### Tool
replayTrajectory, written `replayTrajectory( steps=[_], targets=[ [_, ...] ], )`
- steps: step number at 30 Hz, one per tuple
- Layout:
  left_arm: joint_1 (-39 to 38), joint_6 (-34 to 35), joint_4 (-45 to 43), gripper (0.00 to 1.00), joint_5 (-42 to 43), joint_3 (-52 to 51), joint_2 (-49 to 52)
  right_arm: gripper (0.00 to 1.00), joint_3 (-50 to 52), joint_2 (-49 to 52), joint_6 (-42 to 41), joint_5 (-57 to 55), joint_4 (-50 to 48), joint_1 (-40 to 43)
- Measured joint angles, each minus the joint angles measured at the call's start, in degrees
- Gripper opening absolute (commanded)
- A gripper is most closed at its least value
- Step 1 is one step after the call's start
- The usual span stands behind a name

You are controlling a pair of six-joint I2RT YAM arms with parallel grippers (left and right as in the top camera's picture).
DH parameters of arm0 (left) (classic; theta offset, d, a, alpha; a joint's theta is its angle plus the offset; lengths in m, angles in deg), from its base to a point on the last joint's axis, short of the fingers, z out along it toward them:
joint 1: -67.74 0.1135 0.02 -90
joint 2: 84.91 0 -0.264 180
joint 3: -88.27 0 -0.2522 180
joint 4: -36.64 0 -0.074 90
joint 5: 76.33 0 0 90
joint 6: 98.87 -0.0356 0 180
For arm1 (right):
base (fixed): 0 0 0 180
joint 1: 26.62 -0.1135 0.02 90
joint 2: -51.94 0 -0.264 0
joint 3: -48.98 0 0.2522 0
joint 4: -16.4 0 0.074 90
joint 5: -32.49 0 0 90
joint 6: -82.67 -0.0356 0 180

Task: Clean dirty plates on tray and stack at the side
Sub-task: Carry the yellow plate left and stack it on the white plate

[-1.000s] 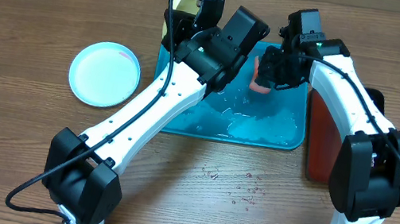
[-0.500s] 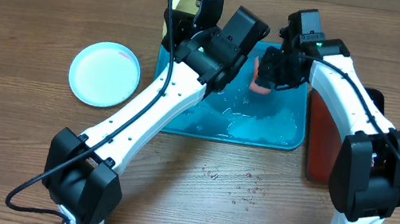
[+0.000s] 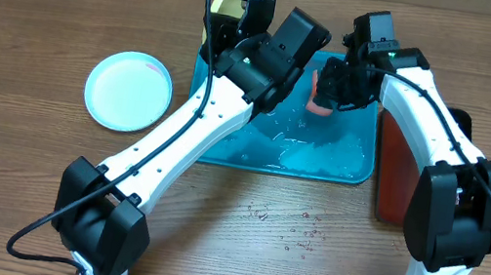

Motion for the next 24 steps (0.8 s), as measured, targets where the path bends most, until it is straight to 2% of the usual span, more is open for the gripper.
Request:
replayTrajectory(
  steps=[4,10,14,18,21,24],
  targets=[
    [0.8,0.2,1.5,0.04,4.1,0.0,0.0,0.04,0.0,0.0,0.0,0.0,0.0,0.0],
    [6.1,3.0,10.8,0.04,22.8,0.0,0.0,0.04,0.0,0.0,0.0,0.0,0.2,0.0],
    [15.1,3.8,14.1,0.04,39.9,0.0,0.0,0.04,0.0,0.0,0.0,0.0,0.2,0.0],
    [27.1,2.4,15.5,0.04,58.6,0.0,0.0,0.04,0.0,0.0,0.0,0.0,0.2,0.0],
    [34.5,1.4,15.3,0.04,67.5,-0.8,0.0,0.04,0.0,0.0,0.0,0.0,0.1,0.0],
    [41.1,1.0,13.5,0.05,73.1,-4.7,0.0,0.04,0.0,0.0,0.0,0.0,0.2,0.0]
  ],
)
